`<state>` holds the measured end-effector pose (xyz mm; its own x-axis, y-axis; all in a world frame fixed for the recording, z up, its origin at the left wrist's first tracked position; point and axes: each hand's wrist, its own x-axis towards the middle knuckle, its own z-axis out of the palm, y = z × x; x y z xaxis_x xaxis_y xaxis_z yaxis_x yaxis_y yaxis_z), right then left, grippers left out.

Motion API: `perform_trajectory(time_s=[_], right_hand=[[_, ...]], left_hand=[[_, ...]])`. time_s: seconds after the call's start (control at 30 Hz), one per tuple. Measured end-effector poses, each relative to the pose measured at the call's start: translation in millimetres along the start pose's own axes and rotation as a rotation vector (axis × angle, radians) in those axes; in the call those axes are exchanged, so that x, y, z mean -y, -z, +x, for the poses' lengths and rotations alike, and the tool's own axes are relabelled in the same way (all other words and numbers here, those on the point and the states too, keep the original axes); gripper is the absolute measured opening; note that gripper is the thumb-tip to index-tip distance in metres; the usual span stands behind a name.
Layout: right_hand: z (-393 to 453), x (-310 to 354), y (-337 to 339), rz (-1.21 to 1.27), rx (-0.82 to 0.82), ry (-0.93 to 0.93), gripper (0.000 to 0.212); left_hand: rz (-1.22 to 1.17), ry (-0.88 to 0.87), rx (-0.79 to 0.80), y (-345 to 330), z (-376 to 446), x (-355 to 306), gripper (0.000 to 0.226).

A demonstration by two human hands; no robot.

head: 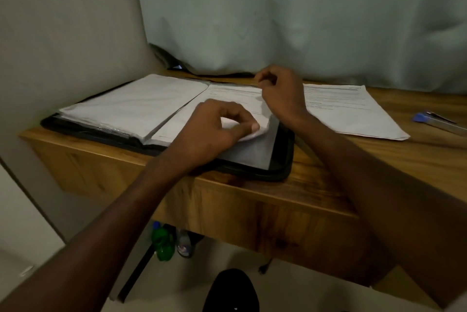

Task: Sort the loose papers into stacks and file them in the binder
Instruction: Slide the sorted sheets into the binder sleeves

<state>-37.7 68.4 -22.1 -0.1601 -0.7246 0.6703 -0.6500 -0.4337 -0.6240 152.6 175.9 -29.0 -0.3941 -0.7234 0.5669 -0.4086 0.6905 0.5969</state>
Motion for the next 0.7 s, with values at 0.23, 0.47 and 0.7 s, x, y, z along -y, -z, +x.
perform_trajectory(time_s=[0.23, 0.47, 0.7], right_hand=[[-4, 18, 10, 0.203, -0.319, -0.013, 0.022], [-17, 38, -16, 0.148, 0.17, 0.17, 0.03], [-12, 68, -84, 0.0, 0.551, 0.261, 0.035]], left_hand=[[-0.324, 0.226, -0.422, 17, 15, 0, 0.019], [-0.812, 0.506, -0.836, 64, 20, 22, 0.021], [-0.708, 0.611, -1.102, 143, -1, 72, 0.027]])
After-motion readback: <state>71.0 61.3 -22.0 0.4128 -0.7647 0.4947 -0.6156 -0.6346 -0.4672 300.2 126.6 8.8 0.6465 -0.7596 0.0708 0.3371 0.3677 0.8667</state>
